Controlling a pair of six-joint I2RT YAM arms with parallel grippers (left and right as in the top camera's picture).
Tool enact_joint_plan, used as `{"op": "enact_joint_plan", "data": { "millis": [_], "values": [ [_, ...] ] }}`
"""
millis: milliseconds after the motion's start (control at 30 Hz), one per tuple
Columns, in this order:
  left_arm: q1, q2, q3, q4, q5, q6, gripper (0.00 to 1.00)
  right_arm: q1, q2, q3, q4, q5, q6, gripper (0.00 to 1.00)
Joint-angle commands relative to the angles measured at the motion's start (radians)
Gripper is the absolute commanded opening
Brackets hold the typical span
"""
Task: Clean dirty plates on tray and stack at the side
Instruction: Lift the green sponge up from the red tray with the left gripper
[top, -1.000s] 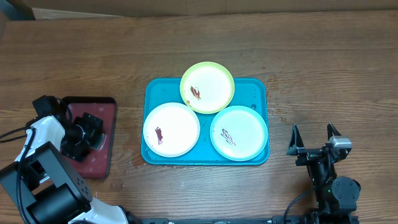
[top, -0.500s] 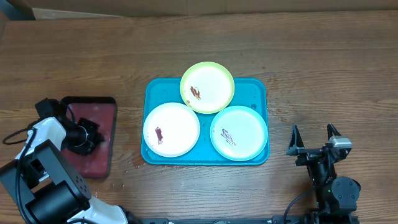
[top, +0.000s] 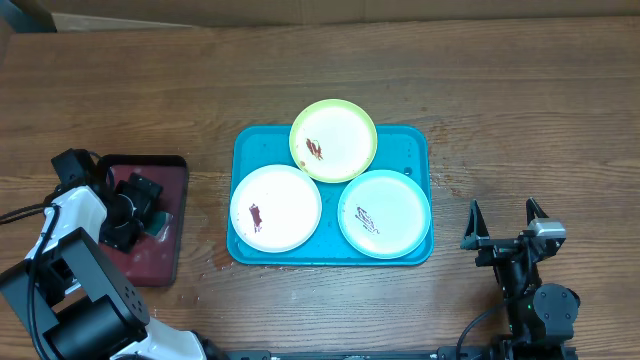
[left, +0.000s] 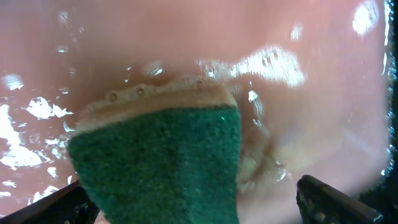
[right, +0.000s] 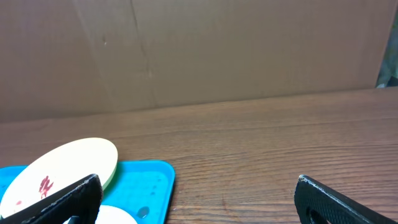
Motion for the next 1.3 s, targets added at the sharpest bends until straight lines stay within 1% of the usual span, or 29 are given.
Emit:
{"op": "enact_joint_plan", "data": {
  "millis": [0,133,200,233,267,333,367,400,433,600,733,833,933,1167,1267],
  "values": [
    [0.006,0.056,-0.042,0.000,-0.043,0.002,0.92,-0.003,-0.009,-0.010,0.008,0.002,-0.003,1.00],
    [0.006,0.056,-0.042,-0.002,-0.042,0.002,0.68,-0.003,-0.009,-0.010,0.008,0.002,-0.003,1.00],
    [0.006,0.056,-0.042,-0.009,-0.038,0.001,0.54,-0.003,-0.009,-0.010,0.008,0.002,-0.003,1.00],
    [0.006,0.056,-0.042,-0.011,-0.034,0.001,0.50,-0.003,-0.009,-0.010,0.008,0.002,-0.003,1.00],
    [0.006,0.056,-0.042,-0.013,-0.034,0.001,0.40,-0.003,-0.009,-0.010,0.008,0.002,-0.003,1.00],
    [0.006,0.056,-0.042,-0.012,-0.034,0.001,0.28,-0.003,-0.009,-0.010,0.008,0.002,-0.003,1.00],
    [0.006,0.056,-0.042,-0.012,-0.034,0.001,0.20,-0.003,-0.009,-0.010,0.008,0.002,-0.003,1.00],
    [0.006,0.056,-0.042,-0.013,-0.034,0.001,0.09,-0.003,-0.009,-0.010,0.008,0.002,-0.003,1.00],
    [0.006,0.056,-0.042,-0.016,-0.034,0.001,0.04,-0.003,-0.009,-0.010,0.008,0.002,-0.003,1.00],
    [0.005,0.048,-0.040,-0.023,-0.016,0.002,0.04,-0.003,-0.009,-0.010,0.008,0.002,-0.003,1.00],
    [0.028,0.009,-0.002,-0.056,0.114,0.007,0.04,-0.003,-0.009,-0.010,0.008,0.003,-0.003,1.00],
    [0.057,-0.031,0.047,-0.081,0.235,0.068,0.04,-0.003,-0.009,-0.010,0.008,0.002,-0.003,1.00],
    [0.085,-0.109,0.101,-0.106,0.363,0.167,0.04,-0.003,-0.009,-0.010,0.008,0.002,-0.003,1.00],
    [0.085,-0.317,0.121,-0.117,0.356,0.204,0.04,-0.003,-0.009,-0.010,0.008,0.002,-0.003,1.00],
    [0.085,-0.376,0.121,-0.111,0.311,0.214,0.04,-0.003,-0.009,-0.010,0.008,0.002,-0.003,1.00]
  ]
}}
